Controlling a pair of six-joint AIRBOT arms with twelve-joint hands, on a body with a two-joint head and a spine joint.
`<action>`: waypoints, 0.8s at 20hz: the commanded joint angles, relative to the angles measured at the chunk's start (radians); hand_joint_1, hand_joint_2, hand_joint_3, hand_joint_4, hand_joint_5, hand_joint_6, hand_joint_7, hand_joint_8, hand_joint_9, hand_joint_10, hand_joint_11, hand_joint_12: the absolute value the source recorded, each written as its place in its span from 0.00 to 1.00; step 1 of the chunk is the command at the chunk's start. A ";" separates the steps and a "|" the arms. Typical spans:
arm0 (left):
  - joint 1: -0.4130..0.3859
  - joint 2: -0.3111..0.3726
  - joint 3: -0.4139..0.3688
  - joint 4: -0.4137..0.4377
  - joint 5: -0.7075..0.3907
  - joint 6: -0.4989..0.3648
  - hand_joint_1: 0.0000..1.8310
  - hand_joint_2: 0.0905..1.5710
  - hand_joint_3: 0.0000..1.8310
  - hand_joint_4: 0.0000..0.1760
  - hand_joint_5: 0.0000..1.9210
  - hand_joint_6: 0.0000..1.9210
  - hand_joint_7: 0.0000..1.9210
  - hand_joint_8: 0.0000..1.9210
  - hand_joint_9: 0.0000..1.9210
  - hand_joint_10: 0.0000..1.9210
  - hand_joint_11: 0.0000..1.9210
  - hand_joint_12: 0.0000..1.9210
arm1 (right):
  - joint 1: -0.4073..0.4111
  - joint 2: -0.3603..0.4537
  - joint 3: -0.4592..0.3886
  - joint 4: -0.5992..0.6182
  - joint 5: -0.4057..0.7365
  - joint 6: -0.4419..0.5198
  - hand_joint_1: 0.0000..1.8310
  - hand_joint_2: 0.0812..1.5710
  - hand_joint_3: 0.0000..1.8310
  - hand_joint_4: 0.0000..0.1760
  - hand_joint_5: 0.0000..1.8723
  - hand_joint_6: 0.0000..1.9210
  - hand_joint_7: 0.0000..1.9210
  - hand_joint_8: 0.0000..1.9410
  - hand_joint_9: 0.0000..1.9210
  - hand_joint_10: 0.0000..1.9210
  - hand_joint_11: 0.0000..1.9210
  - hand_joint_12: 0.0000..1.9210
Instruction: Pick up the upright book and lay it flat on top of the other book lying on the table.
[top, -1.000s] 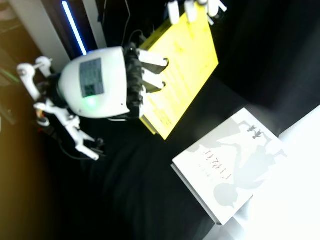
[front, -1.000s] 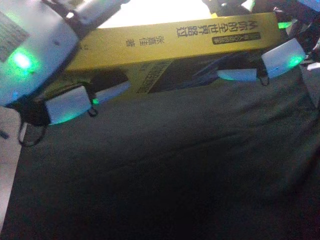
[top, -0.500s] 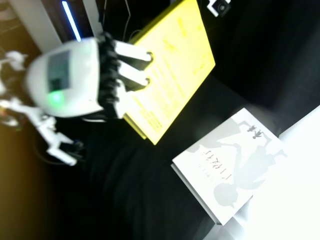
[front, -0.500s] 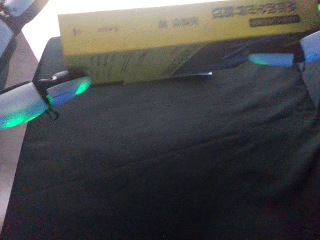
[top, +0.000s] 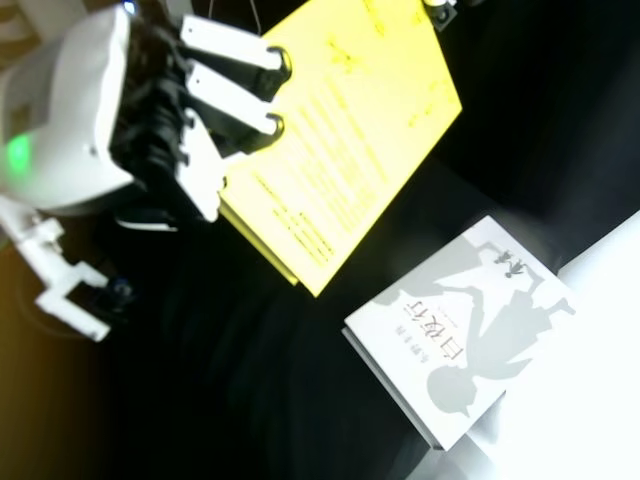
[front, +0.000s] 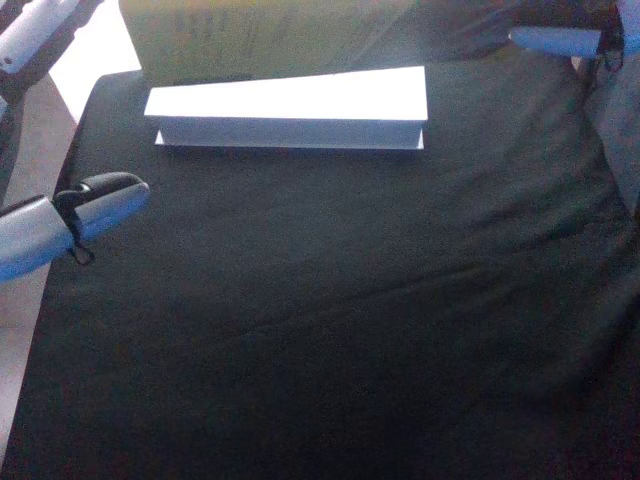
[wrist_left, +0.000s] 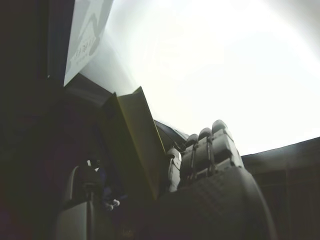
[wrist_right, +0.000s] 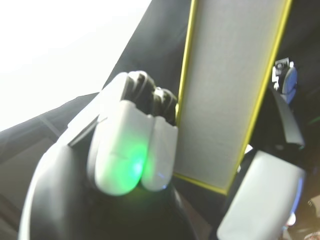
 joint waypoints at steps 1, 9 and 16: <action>-0.003 -0.003 0.003 0.034 -0.111 0.002 0.26 0.66 0.00 0.74 0.00 0.00 0.00 0.00 0.00 0.00 0.00 0.00 | 0.030 0.004 0.016 0.079 0.075 0.003 0.59 0.53 0.49 0.00 0.39 0.88 0.85 1.00 0.95 1.00 0.97 1.00; -0.004 -0.033 0.021 0.055 -0.082 -0.042 0.27 0.67 0.00 0.38 0.00 0.00 0.00 0.00 0.00 0.00 0.00 0.00 | 0.102 -0.040 0.073 0.069 0.005 -0.006 0.66 0.53 0.44 0.00 0.48 0.87 0.86 1.00 0.94 1.00 0.97 1.00; -0.008 -0.055 0.039 0.063 -0.094 -0.080 0.24 0.69 0.01 0.37 0.00 0.00 0.00 0.00 0.00 0.00 0.00 0.00 | 0.104 -0.111 0.113 0.064 -0.063 -0.094 0.92 0.33 0.68 1.00 0.84 1.00 0.94 1.00 0.99 1.00 1.00 1.00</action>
